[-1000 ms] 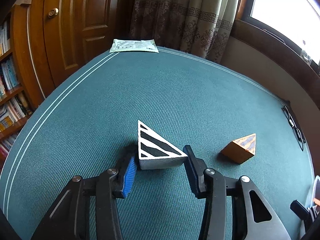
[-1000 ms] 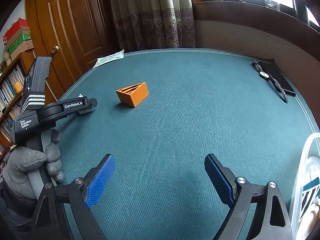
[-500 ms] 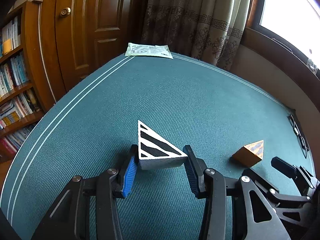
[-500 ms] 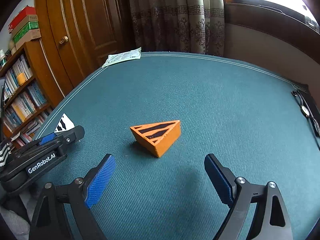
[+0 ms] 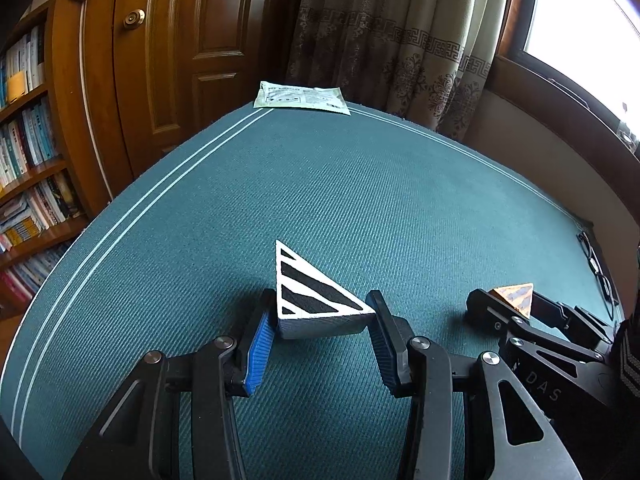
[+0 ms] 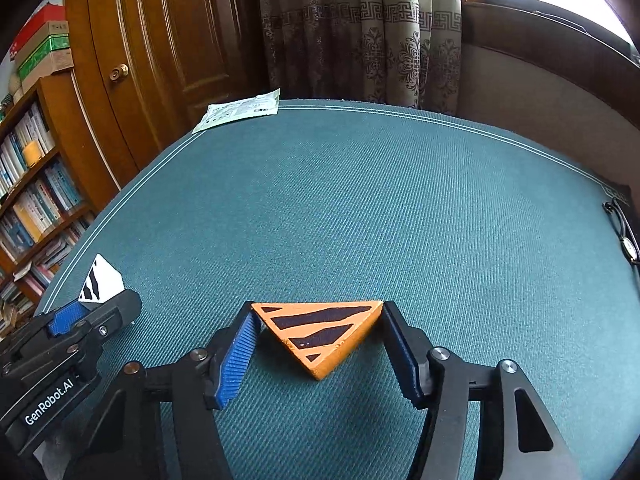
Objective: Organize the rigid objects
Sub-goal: 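Grasp the orange striped triangle with the right tool while the left holds the striped triangle, then carry both triangles toward the basin with both tools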
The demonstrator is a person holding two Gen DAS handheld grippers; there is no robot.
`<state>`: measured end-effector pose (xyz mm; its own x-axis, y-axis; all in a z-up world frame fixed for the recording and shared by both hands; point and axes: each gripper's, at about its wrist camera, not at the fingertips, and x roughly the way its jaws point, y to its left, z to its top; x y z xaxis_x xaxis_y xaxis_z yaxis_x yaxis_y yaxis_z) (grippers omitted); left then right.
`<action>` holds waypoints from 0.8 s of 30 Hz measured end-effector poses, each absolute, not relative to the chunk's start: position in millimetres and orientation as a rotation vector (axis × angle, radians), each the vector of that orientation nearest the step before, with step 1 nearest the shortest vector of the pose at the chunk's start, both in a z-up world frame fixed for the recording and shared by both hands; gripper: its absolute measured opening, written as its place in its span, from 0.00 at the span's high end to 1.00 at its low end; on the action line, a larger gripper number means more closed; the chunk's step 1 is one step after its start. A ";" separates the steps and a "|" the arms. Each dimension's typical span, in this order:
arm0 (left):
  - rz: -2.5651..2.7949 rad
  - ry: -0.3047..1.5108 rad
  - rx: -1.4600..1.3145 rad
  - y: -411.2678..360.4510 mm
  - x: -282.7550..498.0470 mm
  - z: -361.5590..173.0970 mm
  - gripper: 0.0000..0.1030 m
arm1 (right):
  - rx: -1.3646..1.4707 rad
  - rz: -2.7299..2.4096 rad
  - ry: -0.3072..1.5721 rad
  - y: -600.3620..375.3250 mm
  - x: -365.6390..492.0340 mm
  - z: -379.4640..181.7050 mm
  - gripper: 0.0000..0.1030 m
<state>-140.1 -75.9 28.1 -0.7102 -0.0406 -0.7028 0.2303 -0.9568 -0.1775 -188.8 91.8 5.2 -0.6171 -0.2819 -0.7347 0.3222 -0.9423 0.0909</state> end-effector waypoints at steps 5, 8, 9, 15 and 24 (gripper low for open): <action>-2.757 0.380 1.116 -73.7 -138.8 28.7 0.55 | 1.151 -2.561 0.061 93.9 -185.2 6.2 0.38; -2.762 0.378 1.114 -72.3 -137.7 29.2 0.55 | 1.152 -2.564 0.055 96.6 -181.6 6.1 0.38; -2.764 0.378 1.115 -71.7 -138.5 29.4 0.55 | 1.154 -2.566 0.053 97.7 -179.2 6.0 0.38; -2.785 0.371 1.112 -66.5 -136.5 31.7 0.55 | 1.170 -2.581 0.037 106.2 -164.6 5.5 0.38; -2.831 0.330 1.129 -50.5 -131.1 33.1 0.55 | 1.196 -2.620 -0.053 134.0 -128.3 4.0 0.38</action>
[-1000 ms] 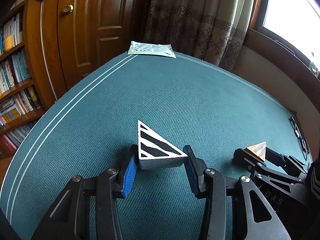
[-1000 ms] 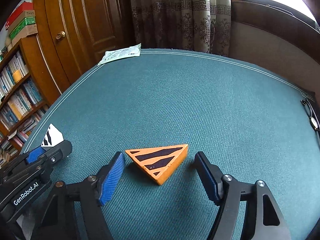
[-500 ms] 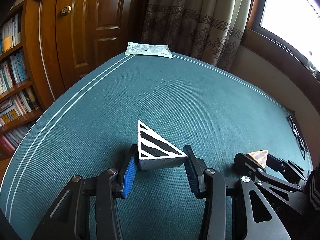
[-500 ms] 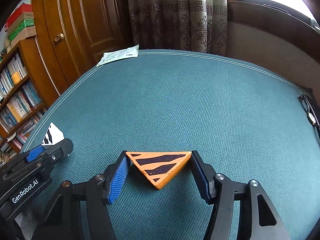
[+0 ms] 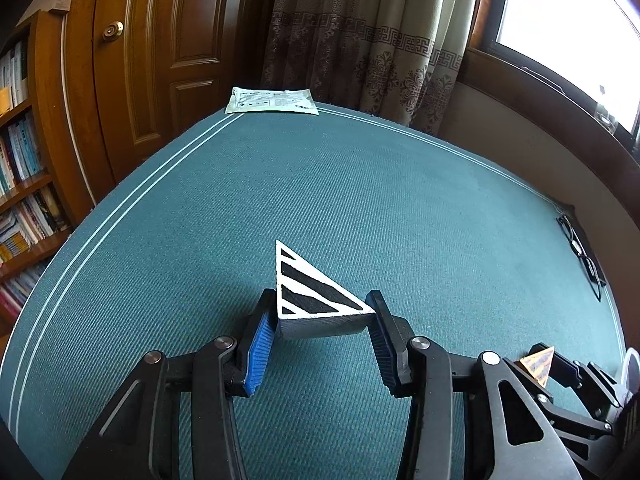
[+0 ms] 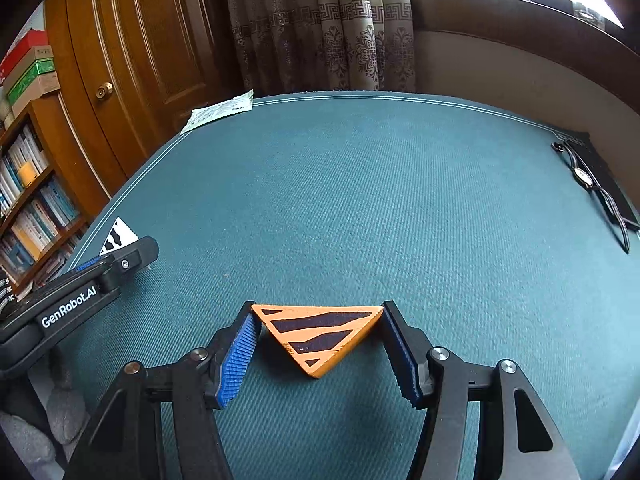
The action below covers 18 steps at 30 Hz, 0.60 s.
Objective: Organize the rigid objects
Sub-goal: 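Carry both triangles toward the basin with both tools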
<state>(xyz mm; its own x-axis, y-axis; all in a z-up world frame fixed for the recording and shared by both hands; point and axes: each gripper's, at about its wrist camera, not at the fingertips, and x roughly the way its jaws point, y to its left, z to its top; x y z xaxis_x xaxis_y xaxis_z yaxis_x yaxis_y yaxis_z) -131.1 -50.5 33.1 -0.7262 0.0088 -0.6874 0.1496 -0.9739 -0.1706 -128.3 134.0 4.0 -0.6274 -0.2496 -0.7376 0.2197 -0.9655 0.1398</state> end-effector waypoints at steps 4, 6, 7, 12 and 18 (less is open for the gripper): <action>-2.859 0.298 1.138 -38.6 -127.7 33.4 0.55 | 1.207 -2.642 -0.079 146.1 -108.8 3.6 0.38; -2.873 0.283 1.144 -32.6 -125.8 33.4 0.55 | 1.214 -2.649 -0.097 152.8 -100.8 3.9 0.38; -2.881 0.275 1.147 -29.3 -124.8 33.4 0.55 | 1.217 -2.653 -0.106 156.3 -96.4 4.0 0.38; -2.919 0.228 1.159 -13.6 -117.7 33.0 0.55 | 1.227 -2.679 -0.152 171.3 -78.6 7.1 0.38; -2.961 0.161 1.180 2.9 -110.7 30.5 0.55 | 1.203 -2.720 -0.188 185.9 -53.6 15.3 0.38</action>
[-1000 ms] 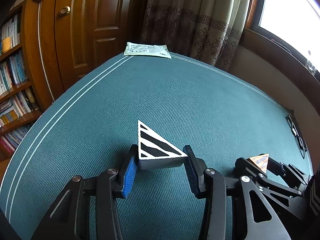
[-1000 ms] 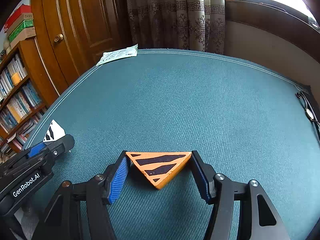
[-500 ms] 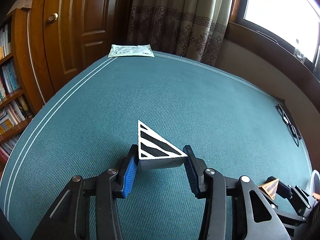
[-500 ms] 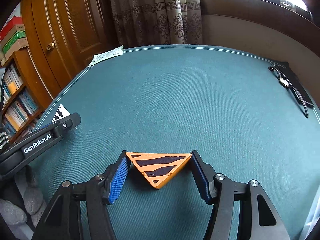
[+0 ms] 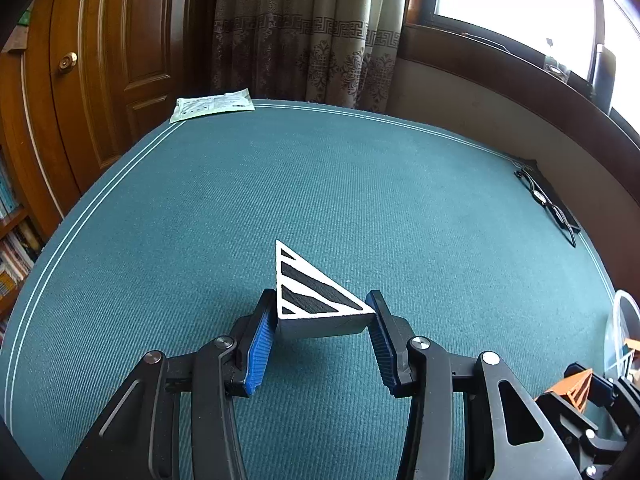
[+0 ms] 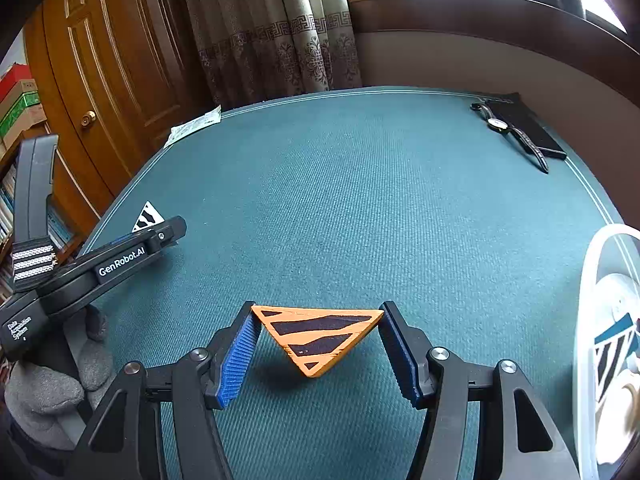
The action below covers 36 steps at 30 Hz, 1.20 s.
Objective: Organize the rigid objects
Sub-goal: 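Carry both triangles toward the basin with both tools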
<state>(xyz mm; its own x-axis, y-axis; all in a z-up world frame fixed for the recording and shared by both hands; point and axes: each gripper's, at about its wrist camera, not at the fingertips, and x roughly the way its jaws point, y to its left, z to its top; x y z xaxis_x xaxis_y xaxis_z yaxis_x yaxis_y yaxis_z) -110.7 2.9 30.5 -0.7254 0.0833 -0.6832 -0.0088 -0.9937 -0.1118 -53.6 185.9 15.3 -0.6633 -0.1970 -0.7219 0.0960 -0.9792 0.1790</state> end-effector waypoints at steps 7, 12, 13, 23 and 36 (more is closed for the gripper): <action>2.843 -0.108 -1.119 15.4 -103.7 31.3 0.55 | 1.163 -2.790 -0.183 204.1 -22.8 27.0 0.38; 2.832 -0.095 -1.108 20.5 -96.1 33.8 0.55 | 1.144 -2.833 -0.216 220.5 -5.8 34.3 0.38; 2.828 -0.094 -1.104 21.4 -93.6 34.8 0.55 | 1.142 -2.841 -0.215 223.0 -3.3 35.6 0.38; 2.783 -0.087 -1.081 37.0 -68.5 42.9 0.55 | 1.115 -2.930 -0.253 252.4 20.8 47.5 0.38; 2.714 -0.056 -1.062 73.4 -45.5 52.5 0.55 | 1.052 -3.091 -0.370 314.2 47.0 60.0 0.38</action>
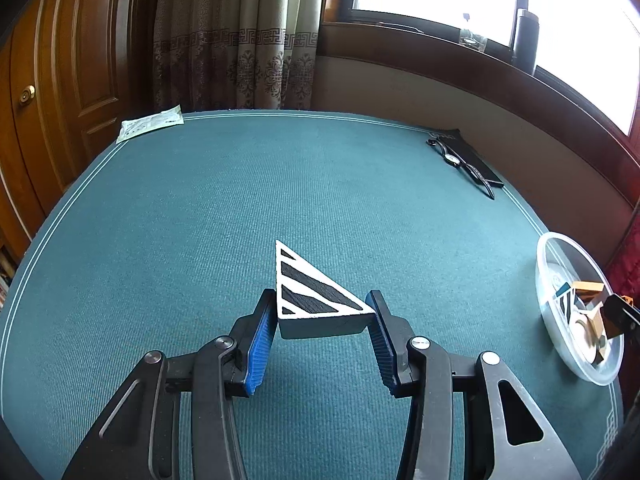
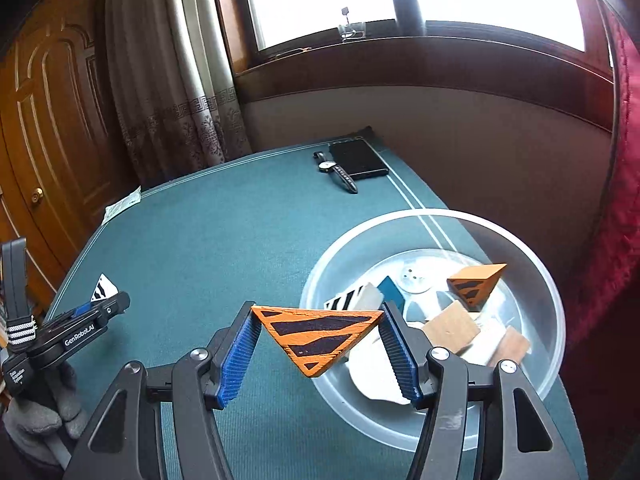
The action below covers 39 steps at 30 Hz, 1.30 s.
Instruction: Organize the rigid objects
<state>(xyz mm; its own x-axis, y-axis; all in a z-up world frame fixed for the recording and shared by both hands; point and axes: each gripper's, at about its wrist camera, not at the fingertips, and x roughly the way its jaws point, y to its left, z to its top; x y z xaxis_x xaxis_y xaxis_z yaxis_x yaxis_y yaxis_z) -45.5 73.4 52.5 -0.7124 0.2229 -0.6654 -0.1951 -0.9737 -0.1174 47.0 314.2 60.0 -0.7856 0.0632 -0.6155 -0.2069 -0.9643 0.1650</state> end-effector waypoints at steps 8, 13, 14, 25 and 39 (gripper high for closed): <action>2.682 -0.016 -1.036 101.5 -36.7 61.2 0.55 | -0.896 2.745 0.415 360.0 49.1 59.4 0.38; 2.658 0.009 -1.027 120.7 -32.7 65.7 0.55 | -0.887 2.725 0.491 385.3 37.4 56.1 0.35; 2.653 0.015 -1.025 124.2 -32.3 66.4 0.55 | -0.877 2.715 0.486 388.7 36.1 55.6 0.33; 2.570 0.081 -1.012 174.9 -27.6 70.9 0.55 | -0.897 2.675 0.498 408.8 56.3 39.2 0.33; 2.410 0.141 -0.982 245.4 -16.1 79.1 0.55 | -0.849 2.667 0.453 421.6 77.8 38.4 0.33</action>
